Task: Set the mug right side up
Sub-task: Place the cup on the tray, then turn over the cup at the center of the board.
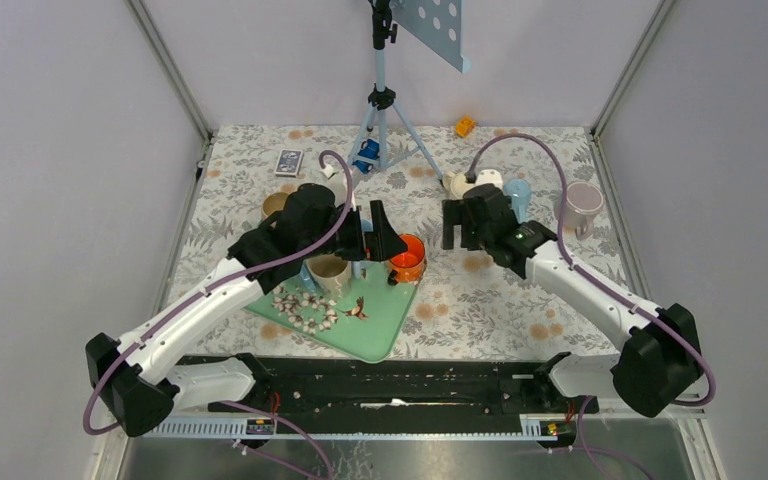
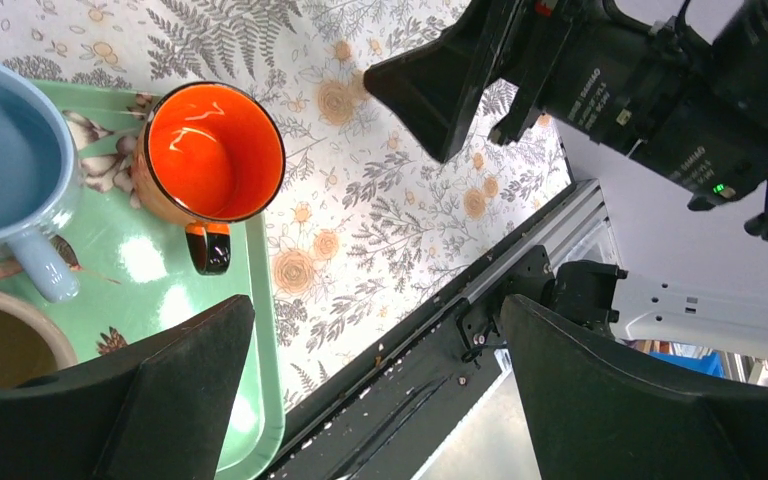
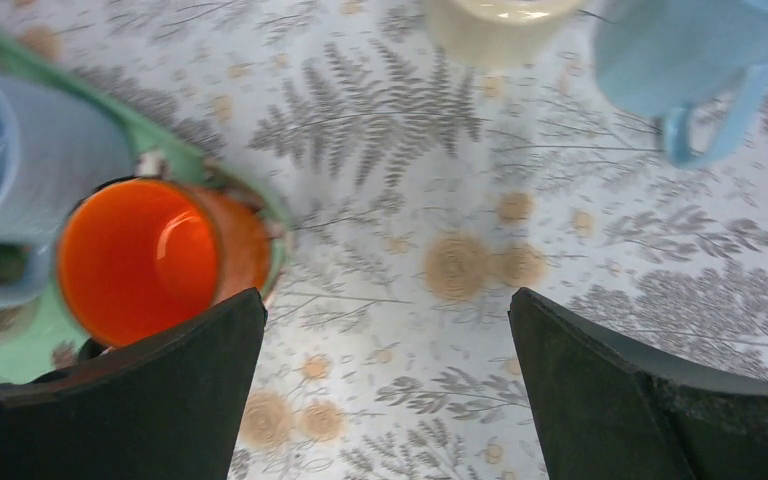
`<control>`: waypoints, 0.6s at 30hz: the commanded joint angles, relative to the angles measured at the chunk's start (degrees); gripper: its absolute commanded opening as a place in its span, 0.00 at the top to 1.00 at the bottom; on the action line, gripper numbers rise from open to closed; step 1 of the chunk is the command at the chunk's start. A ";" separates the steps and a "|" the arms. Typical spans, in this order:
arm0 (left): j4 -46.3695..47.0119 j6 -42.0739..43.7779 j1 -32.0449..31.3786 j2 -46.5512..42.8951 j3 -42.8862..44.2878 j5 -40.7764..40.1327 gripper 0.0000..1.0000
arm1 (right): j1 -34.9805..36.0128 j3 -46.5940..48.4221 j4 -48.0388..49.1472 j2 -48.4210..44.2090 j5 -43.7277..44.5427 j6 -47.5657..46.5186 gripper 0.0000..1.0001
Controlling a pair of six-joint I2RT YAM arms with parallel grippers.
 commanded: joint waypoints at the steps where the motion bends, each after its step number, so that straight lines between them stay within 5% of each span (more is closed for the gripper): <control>1: 4.83 2.92 -0.19 0.11 1.95 -0.95 0.01 | -6.11 -1.65 1.37 -2.21 1.88 1.17 0.00; 6: 4.95 4.51 -0.17 0.33 1.94 -0.04 0.01 | -12.52 -2.52 4.36 -0.87 3.98 0.47 0.00; 18: 5.65 5.64 -0.09 -0.80 0.23 2.21 0.01 | -26.13 -3.73 15.18 4.65 -8.01 -6.54 0.00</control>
